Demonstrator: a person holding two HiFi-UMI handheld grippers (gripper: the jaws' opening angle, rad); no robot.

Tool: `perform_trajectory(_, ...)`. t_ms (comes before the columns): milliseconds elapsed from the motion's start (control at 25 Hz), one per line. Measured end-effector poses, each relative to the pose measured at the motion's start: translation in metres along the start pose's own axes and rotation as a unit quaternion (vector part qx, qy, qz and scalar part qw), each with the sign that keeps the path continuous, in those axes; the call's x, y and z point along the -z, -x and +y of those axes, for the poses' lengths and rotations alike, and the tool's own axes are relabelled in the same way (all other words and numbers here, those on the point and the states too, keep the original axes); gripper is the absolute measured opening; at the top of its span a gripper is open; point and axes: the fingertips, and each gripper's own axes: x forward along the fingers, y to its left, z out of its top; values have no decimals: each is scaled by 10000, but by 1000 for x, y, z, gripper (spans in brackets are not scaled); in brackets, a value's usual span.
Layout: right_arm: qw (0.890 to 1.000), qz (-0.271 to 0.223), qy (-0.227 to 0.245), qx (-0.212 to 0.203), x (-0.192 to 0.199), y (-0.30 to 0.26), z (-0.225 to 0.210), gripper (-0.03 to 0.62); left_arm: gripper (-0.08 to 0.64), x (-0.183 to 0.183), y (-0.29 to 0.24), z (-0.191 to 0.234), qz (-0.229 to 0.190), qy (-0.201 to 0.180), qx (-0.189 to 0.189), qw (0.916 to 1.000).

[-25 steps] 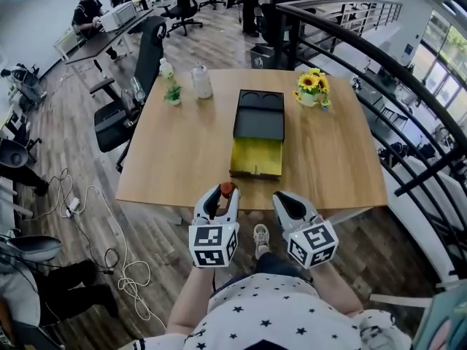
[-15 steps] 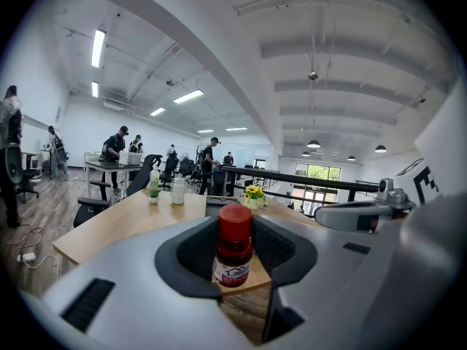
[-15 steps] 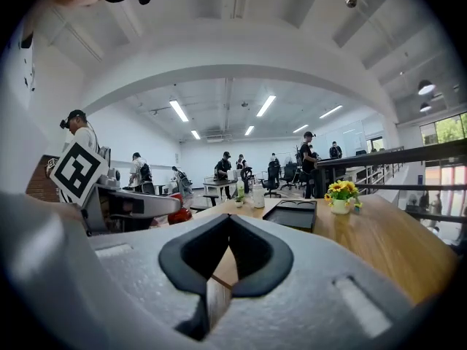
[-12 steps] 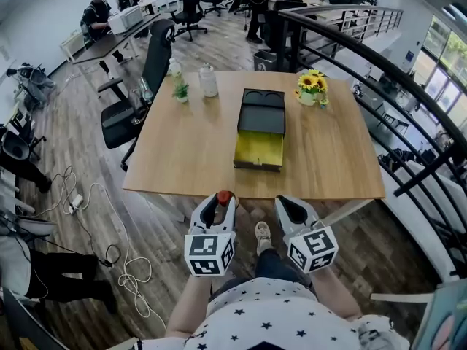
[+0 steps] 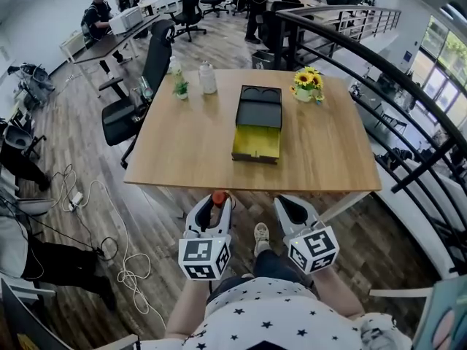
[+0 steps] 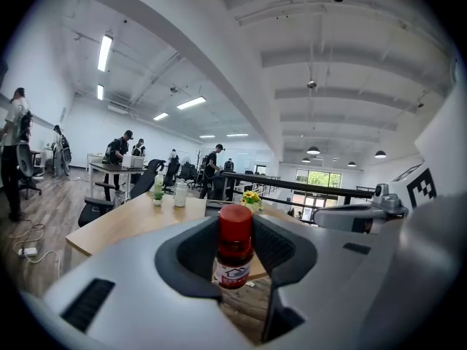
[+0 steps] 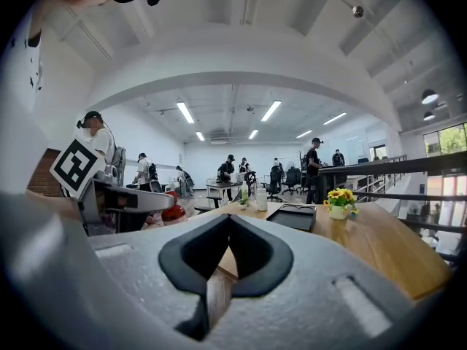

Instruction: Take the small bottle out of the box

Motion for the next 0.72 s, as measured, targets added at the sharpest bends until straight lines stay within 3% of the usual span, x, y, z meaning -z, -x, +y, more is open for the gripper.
perform_trajectory(720,9999,-47,112,101,6,14,0,5,135,0,6,-12,-112,13,60,9999)
